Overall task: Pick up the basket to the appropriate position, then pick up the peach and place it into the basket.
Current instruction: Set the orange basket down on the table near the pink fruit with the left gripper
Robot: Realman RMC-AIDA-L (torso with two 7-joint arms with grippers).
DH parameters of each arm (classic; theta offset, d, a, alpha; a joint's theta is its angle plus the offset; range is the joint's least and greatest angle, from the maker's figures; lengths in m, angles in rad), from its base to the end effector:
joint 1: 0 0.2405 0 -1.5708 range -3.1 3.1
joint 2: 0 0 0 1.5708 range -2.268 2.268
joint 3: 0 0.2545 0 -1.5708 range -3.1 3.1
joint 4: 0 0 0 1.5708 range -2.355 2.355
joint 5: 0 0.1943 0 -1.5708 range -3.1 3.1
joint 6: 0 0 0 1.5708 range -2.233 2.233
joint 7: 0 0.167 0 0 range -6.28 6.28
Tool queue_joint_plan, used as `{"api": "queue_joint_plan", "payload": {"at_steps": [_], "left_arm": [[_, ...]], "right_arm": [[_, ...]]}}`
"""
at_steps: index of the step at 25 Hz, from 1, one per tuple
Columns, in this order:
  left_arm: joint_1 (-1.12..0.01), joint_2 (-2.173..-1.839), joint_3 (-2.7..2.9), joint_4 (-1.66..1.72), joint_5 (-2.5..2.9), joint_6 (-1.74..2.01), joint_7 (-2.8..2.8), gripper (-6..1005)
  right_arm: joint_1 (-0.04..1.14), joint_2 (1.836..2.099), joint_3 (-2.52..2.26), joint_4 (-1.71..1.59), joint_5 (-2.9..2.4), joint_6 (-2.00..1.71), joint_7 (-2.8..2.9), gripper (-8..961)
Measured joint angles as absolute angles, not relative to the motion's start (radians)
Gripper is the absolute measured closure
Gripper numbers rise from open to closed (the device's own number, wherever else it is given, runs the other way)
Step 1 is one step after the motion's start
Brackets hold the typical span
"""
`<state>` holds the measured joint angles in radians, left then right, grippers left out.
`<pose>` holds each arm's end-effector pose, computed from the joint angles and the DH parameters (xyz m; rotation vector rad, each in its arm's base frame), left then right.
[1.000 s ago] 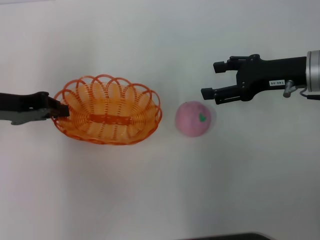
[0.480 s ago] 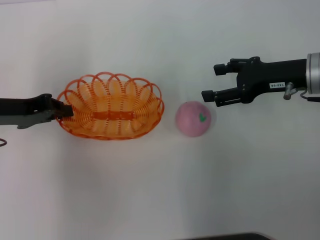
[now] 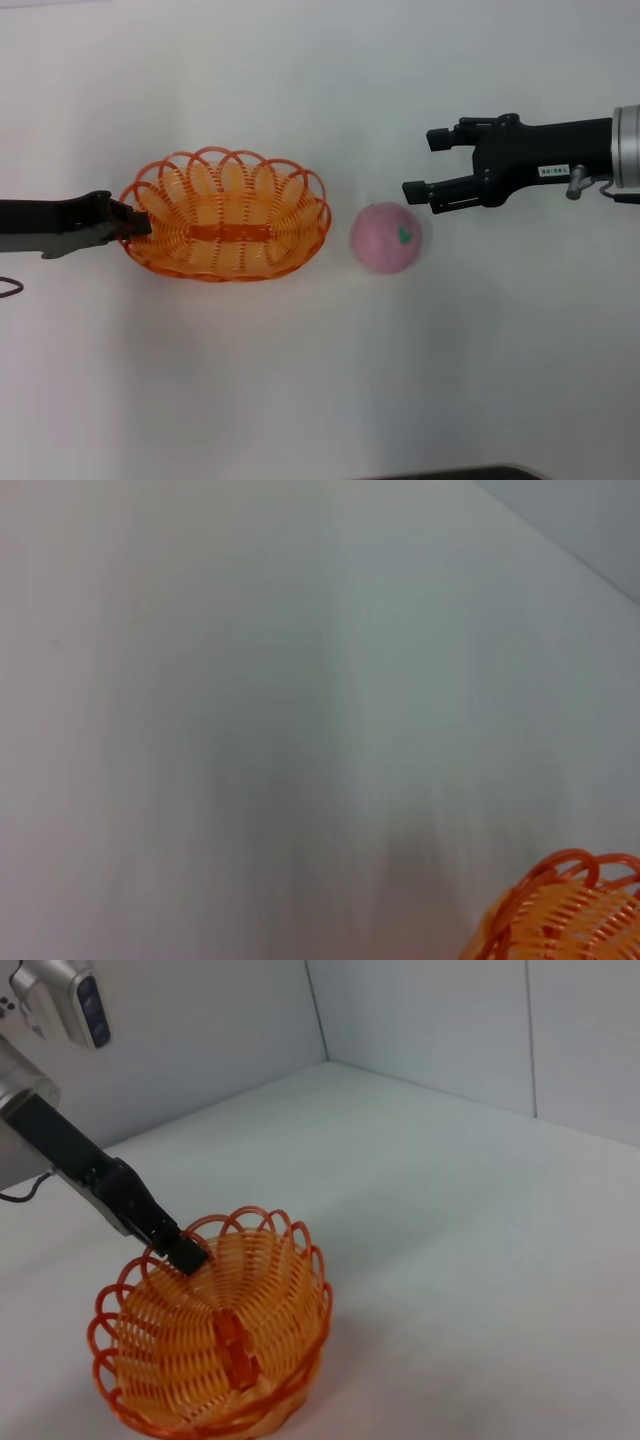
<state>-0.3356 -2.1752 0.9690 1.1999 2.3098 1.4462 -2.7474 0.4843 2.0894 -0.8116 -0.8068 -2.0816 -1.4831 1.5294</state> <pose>-0.2673 0.3063 -0.0161 -2.0711 -1.9279 -0.2892 0.2558 0.3250 -0.0213 -2.7489 0.6890 0.4470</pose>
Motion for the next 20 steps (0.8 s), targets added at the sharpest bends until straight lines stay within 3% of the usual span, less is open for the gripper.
{"api": "queue_joint_plan", "payload": {"at_steps": [20], "left_arm": [[-0.318,-2.175,1.046,1.146,2.268,1.356,-2.747,930]], "right_arm": [[0.49,2.091,-0.811,-0.807,-2.082,-1.474,1.529,13]]}}
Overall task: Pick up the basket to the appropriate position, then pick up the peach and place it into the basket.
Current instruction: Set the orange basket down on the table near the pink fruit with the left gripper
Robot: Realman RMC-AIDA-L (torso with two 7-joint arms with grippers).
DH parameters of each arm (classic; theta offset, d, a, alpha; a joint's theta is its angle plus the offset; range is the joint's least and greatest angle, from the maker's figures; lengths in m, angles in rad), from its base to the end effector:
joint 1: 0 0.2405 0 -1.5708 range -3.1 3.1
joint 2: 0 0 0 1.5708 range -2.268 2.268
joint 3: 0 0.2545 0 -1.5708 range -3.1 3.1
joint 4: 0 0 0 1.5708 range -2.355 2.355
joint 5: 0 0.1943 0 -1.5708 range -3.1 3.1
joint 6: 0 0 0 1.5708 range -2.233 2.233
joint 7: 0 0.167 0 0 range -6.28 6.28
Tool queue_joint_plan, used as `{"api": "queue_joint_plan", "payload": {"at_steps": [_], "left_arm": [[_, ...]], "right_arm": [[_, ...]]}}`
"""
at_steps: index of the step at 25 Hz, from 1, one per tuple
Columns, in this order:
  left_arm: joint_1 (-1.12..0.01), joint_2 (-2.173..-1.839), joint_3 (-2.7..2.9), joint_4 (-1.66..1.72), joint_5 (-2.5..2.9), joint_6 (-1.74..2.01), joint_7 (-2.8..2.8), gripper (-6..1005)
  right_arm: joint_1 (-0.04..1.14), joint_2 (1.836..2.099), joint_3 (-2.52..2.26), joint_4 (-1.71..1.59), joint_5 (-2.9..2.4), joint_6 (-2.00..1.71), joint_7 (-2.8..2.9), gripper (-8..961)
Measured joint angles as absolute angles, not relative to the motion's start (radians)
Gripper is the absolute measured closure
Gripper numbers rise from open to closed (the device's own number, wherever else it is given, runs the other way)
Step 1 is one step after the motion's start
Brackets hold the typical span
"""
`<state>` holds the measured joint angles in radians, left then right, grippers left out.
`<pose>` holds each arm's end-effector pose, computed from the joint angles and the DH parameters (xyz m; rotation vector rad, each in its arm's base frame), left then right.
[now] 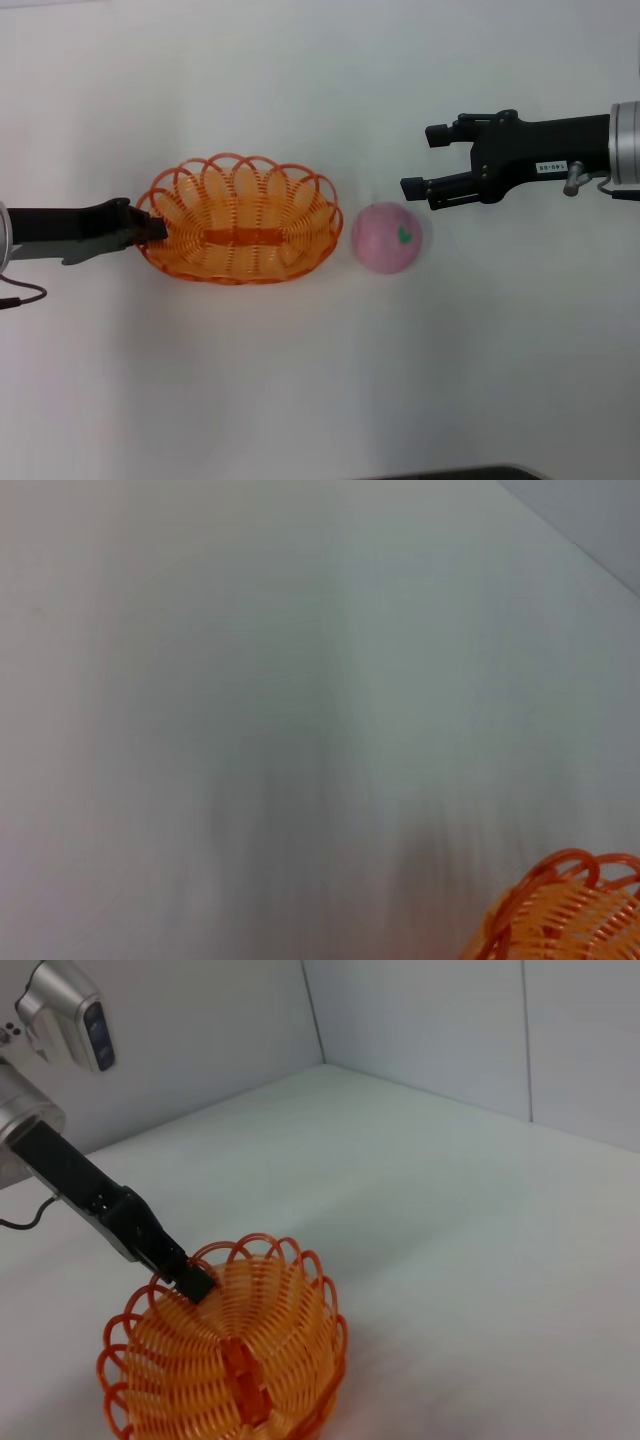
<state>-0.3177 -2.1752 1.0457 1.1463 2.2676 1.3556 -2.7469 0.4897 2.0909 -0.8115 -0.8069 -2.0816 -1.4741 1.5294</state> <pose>-0.2696 0.3063 -0.0326 -2.0602 -1.9393 -0.3029 0.2545 0.3274 -0.0216 -2.7436 0.6827 0.4452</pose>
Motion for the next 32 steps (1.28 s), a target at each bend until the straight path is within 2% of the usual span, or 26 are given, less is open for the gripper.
{"api": "queue_joint_plan", "payload": {"at_steps": [17,20,25,32], "left_arm": [[-0.328,-2.172,1.041,1.103,2.225,1.379,-2.72,910],[-0.323,-2.173,1.035,1.104,2.215,1.387,-2.716,698],[-0.317,-2.171,0.999,1.109,2.205,1.406,-2.694,465],[-0.316,-2.165,0.901,1.125,2.205,1.442,-2.612,329]], "right_arm": [[0.481,2.089,-0.811,-0.812,-2.082,-1.475,1.529,13],[0.48,2.089,-0.811,-0.813,-2.082,-1.476,1.529,13],[0.48,2.09,-0.811,-0.813,-2.082,-1.479,1.529,12],[0.479,2.091,-0.807,-0.809,-2.081,-1.482,1.529,12]]}}
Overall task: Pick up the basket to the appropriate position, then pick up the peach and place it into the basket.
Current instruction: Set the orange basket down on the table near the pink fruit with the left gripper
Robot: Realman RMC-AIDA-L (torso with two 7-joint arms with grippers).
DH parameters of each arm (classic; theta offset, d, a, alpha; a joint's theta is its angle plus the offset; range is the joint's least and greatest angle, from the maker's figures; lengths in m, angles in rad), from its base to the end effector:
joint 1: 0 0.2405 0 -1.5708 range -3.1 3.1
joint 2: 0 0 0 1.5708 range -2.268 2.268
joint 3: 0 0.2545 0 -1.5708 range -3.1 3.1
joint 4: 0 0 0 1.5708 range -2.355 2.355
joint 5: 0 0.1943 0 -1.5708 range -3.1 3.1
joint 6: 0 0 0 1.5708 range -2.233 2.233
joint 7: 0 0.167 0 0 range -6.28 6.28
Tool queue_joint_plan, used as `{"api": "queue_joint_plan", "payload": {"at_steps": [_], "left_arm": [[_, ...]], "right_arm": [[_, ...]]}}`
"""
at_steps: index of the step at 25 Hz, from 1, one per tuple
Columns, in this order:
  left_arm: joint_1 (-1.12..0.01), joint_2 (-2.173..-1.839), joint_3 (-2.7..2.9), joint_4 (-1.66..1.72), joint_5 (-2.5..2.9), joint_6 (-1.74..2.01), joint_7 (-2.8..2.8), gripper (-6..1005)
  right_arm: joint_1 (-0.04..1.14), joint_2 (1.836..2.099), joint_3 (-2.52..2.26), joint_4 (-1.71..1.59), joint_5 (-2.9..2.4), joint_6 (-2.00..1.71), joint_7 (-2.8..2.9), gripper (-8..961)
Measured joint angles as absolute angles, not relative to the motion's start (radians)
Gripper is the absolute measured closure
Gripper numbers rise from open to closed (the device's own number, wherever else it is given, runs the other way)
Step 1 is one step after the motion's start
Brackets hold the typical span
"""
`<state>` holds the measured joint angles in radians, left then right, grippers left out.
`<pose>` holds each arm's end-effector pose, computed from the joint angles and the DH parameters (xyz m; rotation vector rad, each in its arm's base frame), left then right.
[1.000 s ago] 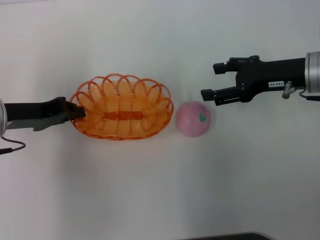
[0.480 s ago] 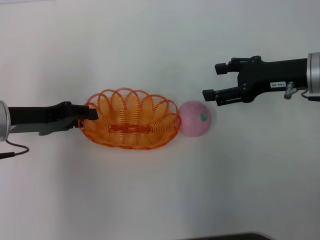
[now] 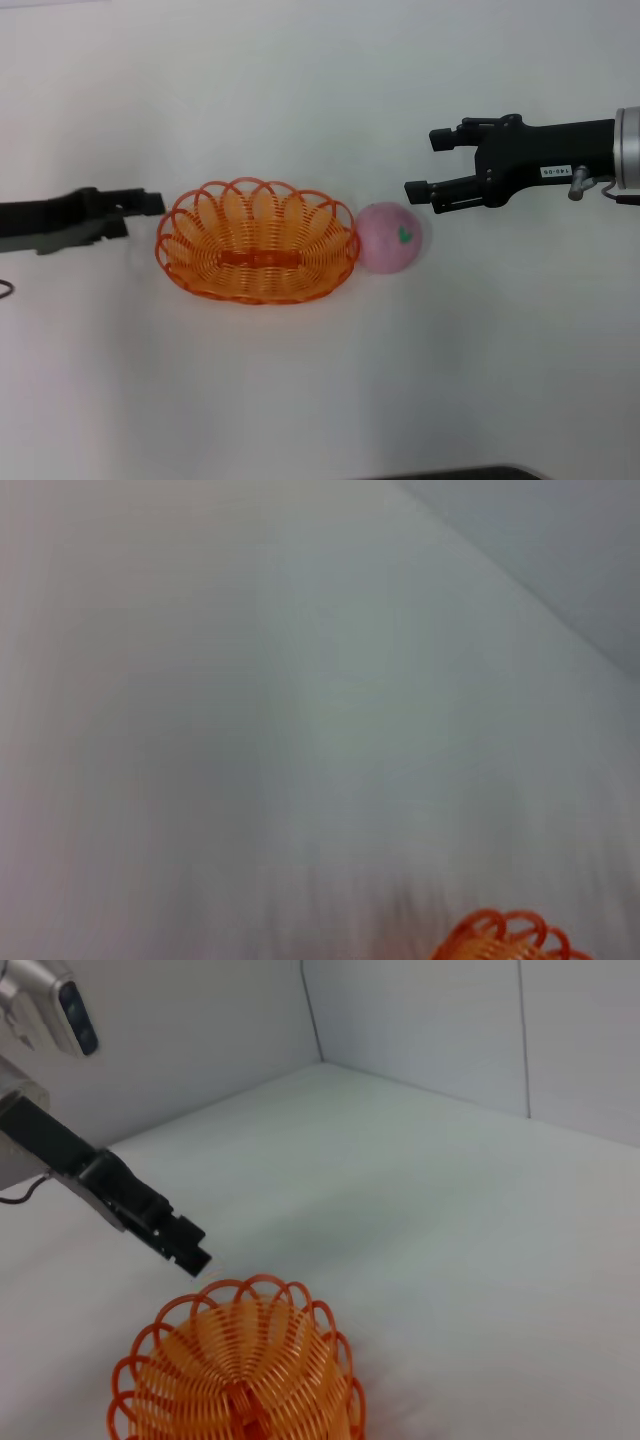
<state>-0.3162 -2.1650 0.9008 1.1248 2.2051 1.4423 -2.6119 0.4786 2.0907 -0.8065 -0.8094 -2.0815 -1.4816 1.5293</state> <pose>-0.2752 0.3028 -0.0119 -2.0990 -1.9050 -0.4350 0.2575 0.3243 -0.0205 -2.7397 0.6962 0.4488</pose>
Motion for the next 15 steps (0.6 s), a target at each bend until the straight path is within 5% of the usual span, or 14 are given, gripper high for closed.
{"api": "queue_joint_plan", "payload": {"at_steps": [4,15], "left_arm": [[-0.318,-2.164,0.824,1.131,2.181,1.501,-2.506,251],[-0.31,-2.156,0.75,1.143,2.157,1.69,-2.085,256]], "right_arm": [[0.478,2.09,-0.804,-0.808,-2.067,-1.486,1.539,12],[0.481,2.076,-0.778,-0.819,-2.053,-1.556,1.611,13]]}}
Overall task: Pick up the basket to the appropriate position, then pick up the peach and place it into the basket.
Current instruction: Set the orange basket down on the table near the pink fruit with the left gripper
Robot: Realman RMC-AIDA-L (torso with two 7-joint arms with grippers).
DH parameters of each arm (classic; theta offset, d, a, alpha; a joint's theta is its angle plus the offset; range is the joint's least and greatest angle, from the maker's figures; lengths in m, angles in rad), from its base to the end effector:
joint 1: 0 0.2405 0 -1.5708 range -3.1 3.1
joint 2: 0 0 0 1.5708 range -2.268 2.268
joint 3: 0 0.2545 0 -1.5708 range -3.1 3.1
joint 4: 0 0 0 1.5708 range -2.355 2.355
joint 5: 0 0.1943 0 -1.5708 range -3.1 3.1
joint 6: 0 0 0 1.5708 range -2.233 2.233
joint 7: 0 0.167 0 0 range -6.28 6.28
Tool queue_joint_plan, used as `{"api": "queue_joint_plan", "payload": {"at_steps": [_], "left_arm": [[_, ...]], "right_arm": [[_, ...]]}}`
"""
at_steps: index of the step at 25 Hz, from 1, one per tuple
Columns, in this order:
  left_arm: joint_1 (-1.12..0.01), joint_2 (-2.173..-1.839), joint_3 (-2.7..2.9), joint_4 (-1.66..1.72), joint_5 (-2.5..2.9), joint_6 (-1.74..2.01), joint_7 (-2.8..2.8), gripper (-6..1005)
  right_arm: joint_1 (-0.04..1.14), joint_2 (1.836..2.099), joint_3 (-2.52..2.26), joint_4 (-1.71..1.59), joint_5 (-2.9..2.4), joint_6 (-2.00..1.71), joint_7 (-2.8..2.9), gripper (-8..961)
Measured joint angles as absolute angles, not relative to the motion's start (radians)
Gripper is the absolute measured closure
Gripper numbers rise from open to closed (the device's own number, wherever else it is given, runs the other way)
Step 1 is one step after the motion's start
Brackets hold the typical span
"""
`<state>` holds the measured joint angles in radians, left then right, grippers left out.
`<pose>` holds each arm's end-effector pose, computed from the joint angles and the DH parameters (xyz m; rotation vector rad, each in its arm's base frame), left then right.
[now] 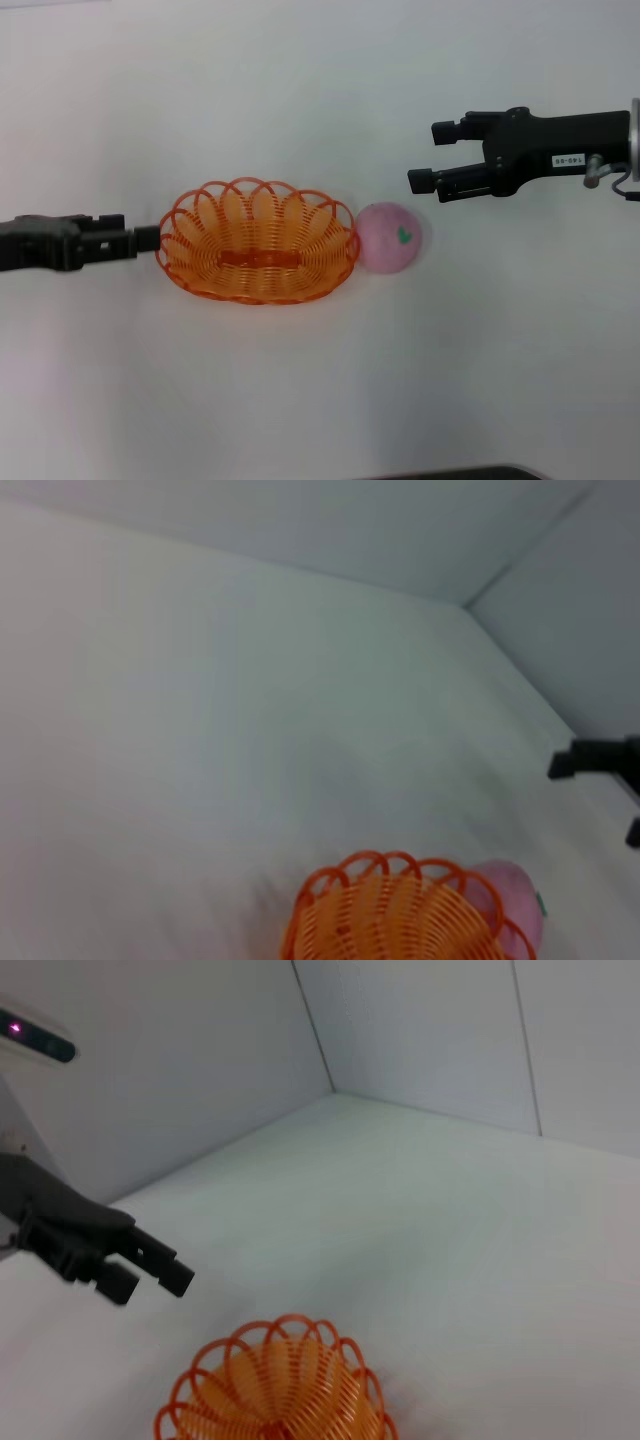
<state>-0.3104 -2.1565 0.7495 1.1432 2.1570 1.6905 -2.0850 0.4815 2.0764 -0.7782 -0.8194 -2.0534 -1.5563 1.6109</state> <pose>-0.2665 0.2780 0.0089 -2.5463 -1.3616 -0.4813 0.2503 0.3216 -0.0095 -2.7419 0.7920 0.5406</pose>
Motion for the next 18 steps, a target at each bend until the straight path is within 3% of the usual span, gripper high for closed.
{"api": "queue_joint_plan", "payload": {"at_steps": [18], "left_arm": [[-0.235,-2.171,0.709,0.982,2.154,1.709,-1.358,259]], "right_arm": [[0.469,2.072,-0.768,-0.82,-2.064,-1.61,1.54,12]]}}
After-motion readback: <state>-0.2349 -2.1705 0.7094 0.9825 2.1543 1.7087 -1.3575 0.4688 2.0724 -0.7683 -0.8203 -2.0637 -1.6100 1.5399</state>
